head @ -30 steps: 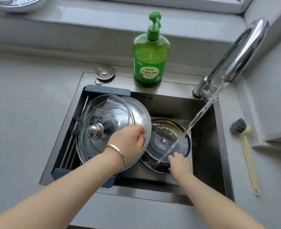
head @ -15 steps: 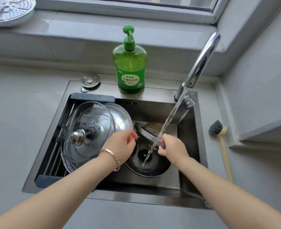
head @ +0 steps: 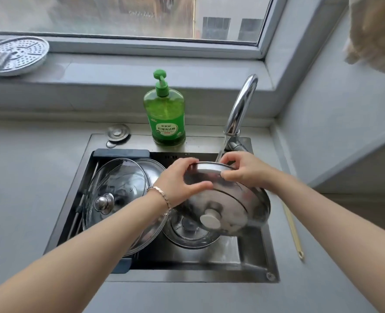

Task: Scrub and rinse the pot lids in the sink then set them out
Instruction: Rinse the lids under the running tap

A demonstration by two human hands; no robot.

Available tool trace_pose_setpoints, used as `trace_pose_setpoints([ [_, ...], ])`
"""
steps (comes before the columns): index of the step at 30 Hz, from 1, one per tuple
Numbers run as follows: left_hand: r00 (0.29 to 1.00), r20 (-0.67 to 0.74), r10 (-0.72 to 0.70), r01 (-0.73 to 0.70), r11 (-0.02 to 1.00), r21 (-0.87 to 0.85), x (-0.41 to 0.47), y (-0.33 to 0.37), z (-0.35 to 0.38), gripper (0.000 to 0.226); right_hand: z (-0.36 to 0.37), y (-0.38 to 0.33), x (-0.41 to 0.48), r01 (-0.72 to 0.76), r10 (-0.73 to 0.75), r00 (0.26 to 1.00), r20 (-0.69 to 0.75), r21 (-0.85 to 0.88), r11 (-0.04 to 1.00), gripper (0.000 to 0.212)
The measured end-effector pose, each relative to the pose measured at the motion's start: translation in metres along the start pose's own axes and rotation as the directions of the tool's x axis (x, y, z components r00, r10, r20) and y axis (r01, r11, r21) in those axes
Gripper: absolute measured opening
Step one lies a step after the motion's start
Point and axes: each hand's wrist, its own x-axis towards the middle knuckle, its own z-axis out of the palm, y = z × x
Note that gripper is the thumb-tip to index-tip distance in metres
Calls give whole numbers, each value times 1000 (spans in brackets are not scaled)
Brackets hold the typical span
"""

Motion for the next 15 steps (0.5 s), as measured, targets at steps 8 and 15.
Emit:
trace_pose_setpoints([
  [8,982,27,-187,189,980,-68,9,-11,20,50,11,27,21,71,-73,995,-73,-33,997,12],
  [15,811,-153,-565,441,762,-475,12,0,34,50,82,32,38,-31,48,954,-295,62,998,51],
])
